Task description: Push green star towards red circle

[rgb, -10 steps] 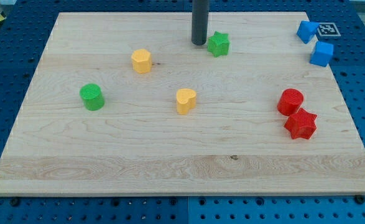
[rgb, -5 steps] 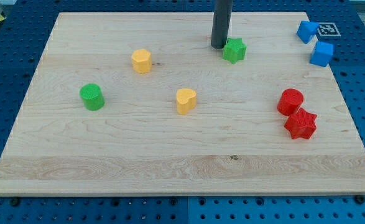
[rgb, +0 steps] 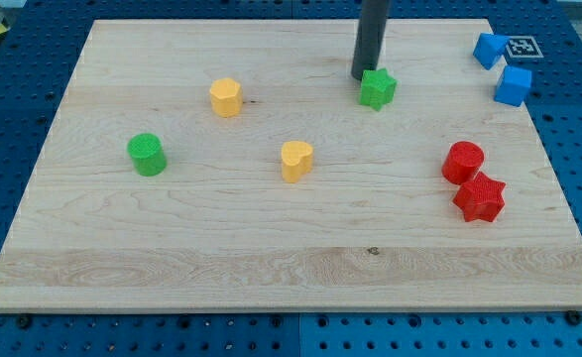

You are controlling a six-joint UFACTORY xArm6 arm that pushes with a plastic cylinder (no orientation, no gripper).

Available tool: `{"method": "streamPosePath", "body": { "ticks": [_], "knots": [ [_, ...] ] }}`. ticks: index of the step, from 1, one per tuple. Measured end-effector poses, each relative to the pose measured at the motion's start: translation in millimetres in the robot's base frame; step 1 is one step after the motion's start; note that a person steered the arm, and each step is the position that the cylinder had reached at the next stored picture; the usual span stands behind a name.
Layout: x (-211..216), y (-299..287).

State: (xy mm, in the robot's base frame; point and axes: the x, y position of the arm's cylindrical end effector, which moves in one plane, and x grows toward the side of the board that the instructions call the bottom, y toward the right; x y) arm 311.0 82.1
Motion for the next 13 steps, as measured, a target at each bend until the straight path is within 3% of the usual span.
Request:
{"method": "streamPosePath", "body": {
  "ticks": [4,10,13],
  "knots": [
    [33.7,7.9],
    [7.4,68.3],
    [39.2,85.5]
  ]
}}
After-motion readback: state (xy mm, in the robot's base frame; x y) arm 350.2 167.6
